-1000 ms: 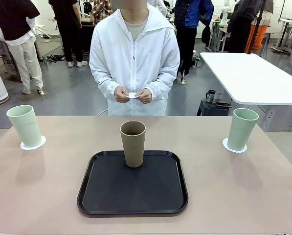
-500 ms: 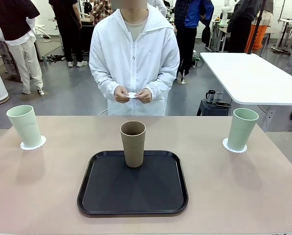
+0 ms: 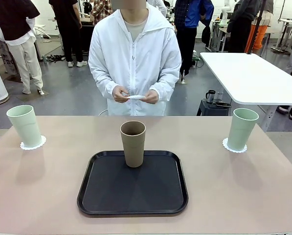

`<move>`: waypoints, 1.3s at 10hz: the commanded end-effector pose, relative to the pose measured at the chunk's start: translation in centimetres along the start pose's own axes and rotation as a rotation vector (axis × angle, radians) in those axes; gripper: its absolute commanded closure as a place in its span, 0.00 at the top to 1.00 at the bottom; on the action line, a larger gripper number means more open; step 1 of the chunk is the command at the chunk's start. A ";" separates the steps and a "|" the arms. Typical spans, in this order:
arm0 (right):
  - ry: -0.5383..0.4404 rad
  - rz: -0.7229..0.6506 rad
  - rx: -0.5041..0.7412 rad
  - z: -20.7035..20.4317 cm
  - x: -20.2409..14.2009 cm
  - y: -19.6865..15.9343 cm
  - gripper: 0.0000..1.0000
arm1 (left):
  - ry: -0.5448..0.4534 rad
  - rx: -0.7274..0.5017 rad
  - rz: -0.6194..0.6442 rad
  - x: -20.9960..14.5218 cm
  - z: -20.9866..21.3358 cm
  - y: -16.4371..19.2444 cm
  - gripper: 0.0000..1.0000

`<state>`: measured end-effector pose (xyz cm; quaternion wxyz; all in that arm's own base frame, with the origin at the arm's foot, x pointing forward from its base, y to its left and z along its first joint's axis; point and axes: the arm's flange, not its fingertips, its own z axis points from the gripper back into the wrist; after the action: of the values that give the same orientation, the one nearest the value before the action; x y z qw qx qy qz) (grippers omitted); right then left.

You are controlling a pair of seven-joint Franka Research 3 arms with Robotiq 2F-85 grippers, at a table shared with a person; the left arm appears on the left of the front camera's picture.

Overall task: Place coasters on the table and set cups on them.
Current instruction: Take one Reusable plastic cup from the Flat Tray and place it on a coaster set by the human.

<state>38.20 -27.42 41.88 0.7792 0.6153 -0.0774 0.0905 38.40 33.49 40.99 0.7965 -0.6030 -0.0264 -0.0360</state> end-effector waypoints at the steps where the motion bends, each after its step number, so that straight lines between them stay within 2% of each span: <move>1: -0.002 -0.001 -0.004 0.1 0.0 0.2 1.00 | 0.001 0.005 0.004 -0.1 0.0 -0.2 1.00; 13: -0.002 -0.001 -0.004 0.1 0.0 0.2 1.00 | 0.001 0.005 0.004 -0.1 0.0 -0.2 1.00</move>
<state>38.16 -27.48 41.87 0.7791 0.6154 -0.0780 0.0900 38.40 33.49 40.99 0.7965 -0.6030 -0.0264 -0.0360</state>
